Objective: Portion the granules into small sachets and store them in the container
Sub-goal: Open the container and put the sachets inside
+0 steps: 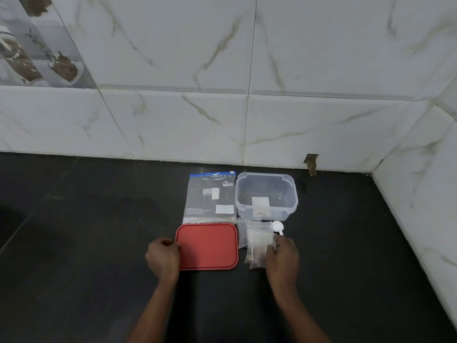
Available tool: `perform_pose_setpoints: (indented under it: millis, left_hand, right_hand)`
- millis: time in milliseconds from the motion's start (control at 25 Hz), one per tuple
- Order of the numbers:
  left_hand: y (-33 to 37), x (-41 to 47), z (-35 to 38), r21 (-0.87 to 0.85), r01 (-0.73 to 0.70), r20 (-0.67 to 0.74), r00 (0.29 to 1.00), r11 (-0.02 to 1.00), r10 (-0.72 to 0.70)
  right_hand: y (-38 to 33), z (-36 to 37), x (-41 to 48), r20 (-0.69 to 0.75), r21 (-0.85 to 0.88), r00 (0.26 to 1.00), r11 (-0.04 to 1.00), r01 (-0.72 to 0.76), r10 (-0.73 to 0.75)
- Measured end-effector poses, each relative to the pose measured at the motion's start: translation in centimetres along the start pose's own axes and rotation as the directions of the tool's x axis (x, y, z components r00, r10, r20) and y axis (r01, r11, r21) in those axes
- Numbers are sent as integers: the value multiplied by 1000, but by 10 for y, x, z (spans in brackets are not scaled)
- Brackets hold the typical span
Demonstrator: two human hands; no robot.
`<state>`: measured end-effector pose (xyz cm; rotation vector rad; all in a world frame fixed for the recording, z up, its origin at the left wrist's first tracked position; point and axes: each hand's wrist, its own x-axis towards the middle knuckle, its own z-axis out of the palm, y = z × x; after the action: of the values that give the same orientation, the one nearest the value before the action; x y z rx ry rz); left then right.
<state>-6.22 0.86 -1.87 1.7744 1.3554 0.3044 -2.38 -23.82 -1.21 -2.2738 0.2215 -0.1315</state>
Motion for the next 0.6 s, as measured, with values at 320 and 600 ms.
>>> perform_pose_setpoints:
  millis: [320, 600]
  left_hand:
    - [19, -86, 71, -135, -489, 363, 784, 862, 503]
    - [16, -110, 94, -146, -403, 423, 800, 904, 425]
  right_hand:
    - [14, -2, 28, 147, 51, 964, 971, -233, 224]
    - [23, 8, 34, 214, 201, 939, 929, -311, 268]
